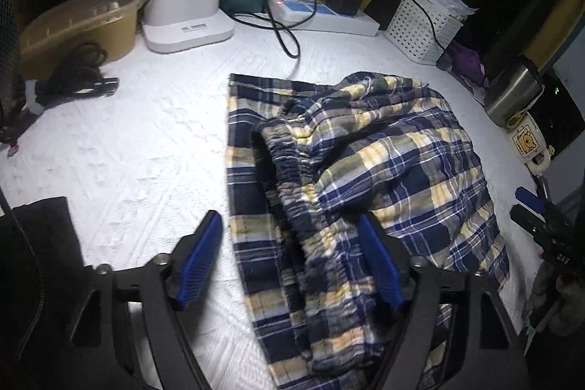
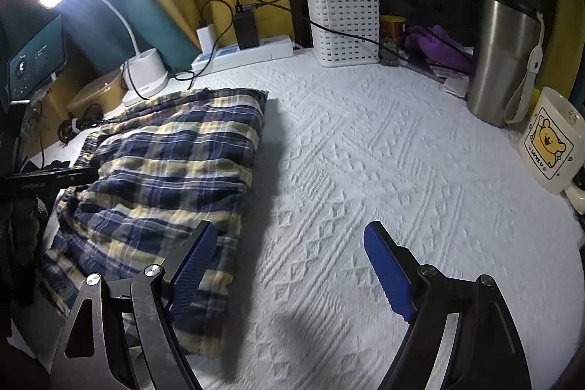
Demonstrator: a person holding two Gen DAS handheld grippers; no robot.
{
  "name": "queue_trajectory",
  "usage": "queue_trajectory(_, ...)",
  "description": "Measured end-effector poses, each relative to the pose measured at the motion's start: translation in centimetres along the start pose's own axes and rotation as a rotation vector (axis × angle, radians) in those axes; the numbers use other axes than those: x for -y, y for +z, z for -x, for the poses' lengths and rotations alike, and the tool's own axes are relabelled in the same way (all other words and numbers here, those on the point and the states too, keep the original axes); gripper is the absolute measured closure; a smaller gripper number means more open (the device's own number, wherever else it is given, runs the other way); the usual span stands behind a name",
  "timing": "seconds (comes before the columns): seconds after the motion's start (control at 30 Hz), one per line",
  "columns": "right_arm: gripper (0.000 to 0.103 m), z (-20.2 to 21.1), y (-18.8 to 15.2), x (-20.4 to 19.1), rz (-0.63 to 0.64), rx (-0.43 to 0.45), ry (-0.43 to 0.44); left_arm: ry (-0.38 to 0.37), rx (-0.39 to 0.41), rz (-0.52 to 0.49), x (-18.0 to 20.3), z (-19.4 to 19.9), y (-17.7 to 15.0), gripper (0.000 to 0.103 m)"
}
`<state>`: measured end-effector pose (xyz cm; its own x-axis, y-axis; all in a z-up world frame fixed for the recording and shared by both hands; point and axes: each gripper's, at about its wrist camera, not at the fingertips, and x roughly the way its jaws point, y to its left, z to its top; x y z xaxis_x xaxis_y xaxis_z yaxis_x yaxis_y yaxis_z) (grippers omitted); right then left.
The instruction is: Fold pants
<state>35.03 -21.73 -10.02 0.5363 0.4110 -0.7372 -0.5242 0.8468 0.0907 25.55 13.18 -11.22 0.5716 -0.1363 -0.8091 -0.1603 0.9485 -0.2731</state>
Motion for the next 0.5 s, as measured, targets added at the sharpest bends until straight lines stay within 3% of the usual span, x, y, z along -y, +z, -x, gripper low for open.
queue_trajectory(0.1, 0.019, -0.6, 0.3, 0.2, -0.004, -0.004, 0.001, -0.013, -0.024, -0.025, 0.8, -0.6, 0.3, 0.010)
queue_trajectory(0.23, 0.019, -1.6, 0.9, 0.6, -0.008, -0.011, -0.001, -0.077, -0.035, -0.045, 2.1, -1.0, 0.3, 0.010)
queue_trajectory(0.4, 0.019, -2.7, 1.9, 1.0, -0.030, -0.010, 0.030, -0.044, -0.028, -0.096, 3.3, -1.4, 0.5, 0.011)
queue_trajectory(0.5, 0.019, -3.3, 2.5, 1.0, -0.035, -0.011, 0.051, -0.039, -0.006, -0.093, 3.1, -1.4, 0.7, 0.019)
